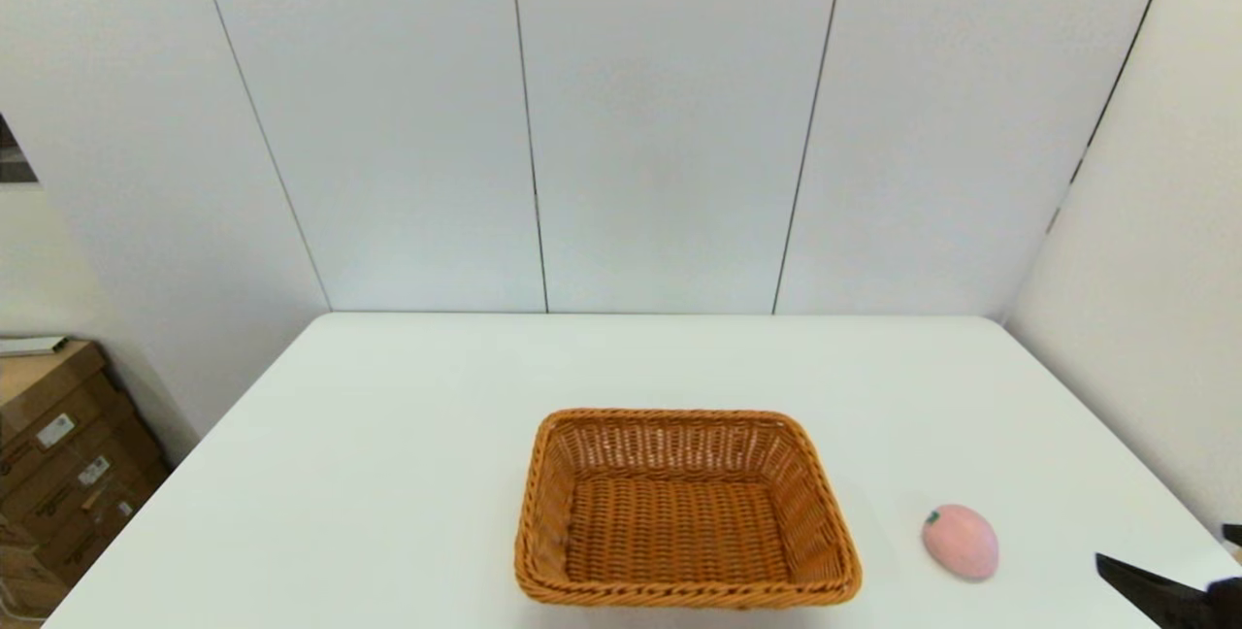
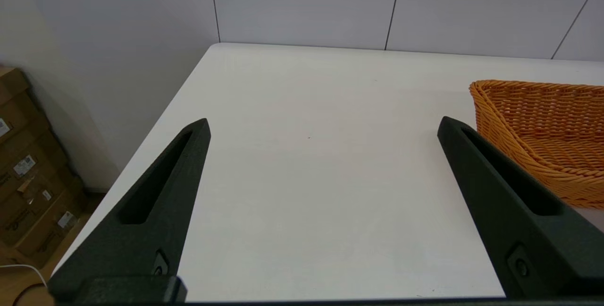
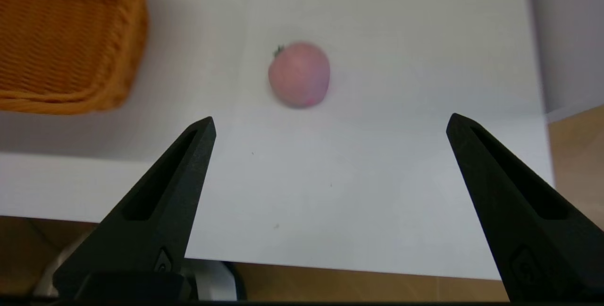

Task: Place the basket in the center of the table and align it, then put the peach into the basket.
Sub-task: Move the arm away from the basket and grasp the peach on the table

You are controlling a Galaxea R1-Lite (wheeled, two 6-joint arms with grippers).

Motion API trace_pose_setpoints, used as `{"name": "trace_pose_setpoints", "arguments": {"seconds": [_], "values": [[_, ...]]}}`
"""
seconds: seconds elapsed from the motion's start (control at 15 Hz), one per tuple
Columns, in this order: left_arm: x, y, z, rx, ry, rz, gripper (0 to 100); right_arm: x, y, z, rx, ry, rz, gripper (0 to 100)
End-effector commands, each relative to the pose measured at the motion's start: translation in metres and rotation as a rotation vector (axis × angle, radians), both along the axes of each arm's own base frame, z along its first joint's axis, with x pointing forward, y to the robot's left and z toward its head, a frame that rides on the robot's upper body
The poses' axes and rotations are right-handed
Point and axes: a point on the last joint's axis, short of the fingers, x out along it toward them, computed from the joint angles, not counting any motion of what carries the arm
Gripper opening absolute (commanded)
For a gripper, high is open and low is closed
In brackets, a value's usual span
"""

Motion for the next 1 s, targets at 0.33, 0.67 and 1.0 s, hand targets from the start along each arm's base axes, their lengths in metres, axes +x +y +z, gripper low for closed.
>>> {"name": "trace_pose_setpoints", "arguments": {"seconds": [0.33, 0.67, 1.0], "values": [[0.000, 0.000, 0.000, -0.009, 0.000, 0.001, 100, 0.117, 0.003, -0.097, 0.003, 0.301, -0.008, 100], [0.000, 0.000, 0.000, -0.009, 0.000, 0.001, 100, 0.121, 0.003, -0.096, 0.003, 0.291, -0.008, 100], [0.000, 0.000, 0.000, -0.009, -0.002, 0.001, 100, 0.122, 0.004, -0.101, 0.006, 0.313, -0.006, 100]]}}
